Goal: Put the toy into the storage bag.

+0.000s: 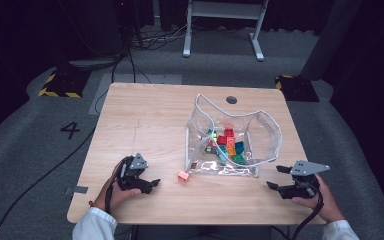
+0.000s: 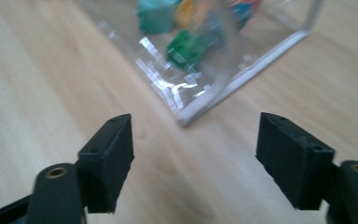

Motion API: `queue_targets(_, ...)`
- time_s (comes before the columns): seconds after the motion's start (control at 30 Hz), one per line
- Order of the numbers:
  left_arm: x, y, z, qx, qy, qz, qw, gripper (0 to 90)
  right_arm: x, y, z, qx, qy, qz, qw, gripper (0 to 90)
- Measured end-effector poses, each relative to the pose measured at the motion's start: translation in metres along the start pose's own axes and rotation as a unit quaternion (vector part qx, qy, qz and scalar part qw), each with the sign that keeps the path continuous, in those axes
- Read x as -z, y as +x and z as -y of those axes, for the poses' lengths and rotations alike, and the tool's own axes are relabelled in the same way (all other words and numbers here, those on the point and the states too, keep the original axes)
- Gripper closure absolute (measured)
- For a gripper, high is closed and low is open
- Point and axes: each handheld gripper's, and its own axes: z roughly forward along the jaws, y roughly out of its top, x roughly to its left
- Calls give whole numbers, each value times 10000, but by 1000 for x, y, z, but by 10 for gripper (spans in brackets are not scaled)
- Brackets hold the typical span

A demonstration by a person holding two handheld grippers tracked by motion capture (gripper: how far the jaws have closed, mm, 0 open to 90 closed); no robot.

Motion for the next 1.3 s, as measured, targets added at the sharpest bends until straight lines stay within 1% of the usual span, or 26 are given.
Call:
queue_targets(0.07,0,0,0,-8,6,8,10000,118,-5,7,3,79,80,-110,9999,291)
queue_targets(0.1,0,0,0,-3,5,8,10000,117,-8,10,4,38,79,-182,9998,292)
queue_targets(0.13,0,0,0,-6,6,8,10000,117,-12,13,5,62,102,-247,9996,291)
queue_targets(0.23,0,0,0,-7,7,9,10000,117,-20,19,6,122,129,-328,9993,291)
queue_targets(0.3,0,0,0,-6,7,8,10000,117,-25,23,5,75,90,-432,9990,291)
queue_targets(0.37,0,0,0,-3,6,10,10000,117,-31,27,5,33,47,-584,9983,291)
queue_targets(0.4,0,0,0,-8,5,6,10000,118,-34,30,4,34,45,-629,9980,291)
queue_targets(0.57,0,0,0,6,-3,10,10000,117,-53,45,0,183,122,-820,9964,293)
queue_targets(0.6,0,0,0,-6,9,4,10000,118,-56,49,-1,132,192,-814,9964,295)
queue_targets(0.63,0,0,0,2,-2,1,10000,118,-59,52,-3,128,199,-828,9963,299)
queue_targets(0.67,0,0,0,-11,9,2,10000,118,-64,53,-5,293,156,-852,9958,302)
queue_targets(0.73,0,0,0,-14,5,5,10000,117,-71,58,-10,348,118,-877,9955,310)
queue_targets(0.8,0,0,0,-1,2,2,10000,117,-78,64,-16,360,81,-917,9951,314)
queue_targets(0.83,0,0,0,2,0,3,10000,117,-83,68,-20,331,5,-949,9949,314)
queue_targets(0.87,0,0,0,-11,9,2,10000,117,-86,70,-22,358,-18,-947,9949,316)
queue_targets(0.9,0,0,0,0,1,2,10000,117,-89,75,-25,248,34,-921,9954,319)
queue_targets(0.93,0,0,0,-8,8,2,10000,117,-92,80,-28,306,36,-910,9954,317)
queue_targets(1.0,0,0,0,-9,9,2,10000,118,-99,89,-35,341,27,-996,9944,318)
queue_targets(1.13,0,0,0,-8,9,2,10000,117,-117,103,-50,560,-90,-1119,9921,325)
queue_targets(1.17,0,0,0,-9,9,2,10000,118,-121,106,-54,597,-74,-1133,9917,326)
queue_targets(1.2,0,0,0,-8,8,3,10000,117,-125,110,-58,587,-90,-1158,9915,329)
queue_targets(1.23,0,0,0,-7,8,3,10000,118,-130,113,-62,649,-102,-1171,9909,331)
queue_targets(1.27,0,0,0,-14,5,-8,10000,118,-134,117,-67,619,-101,-1185,9910,331)
queue_targets(1.3,0,0,0,-7,11,6,10000,118,-138,119,-70,661,-127,-1199,9905,332)
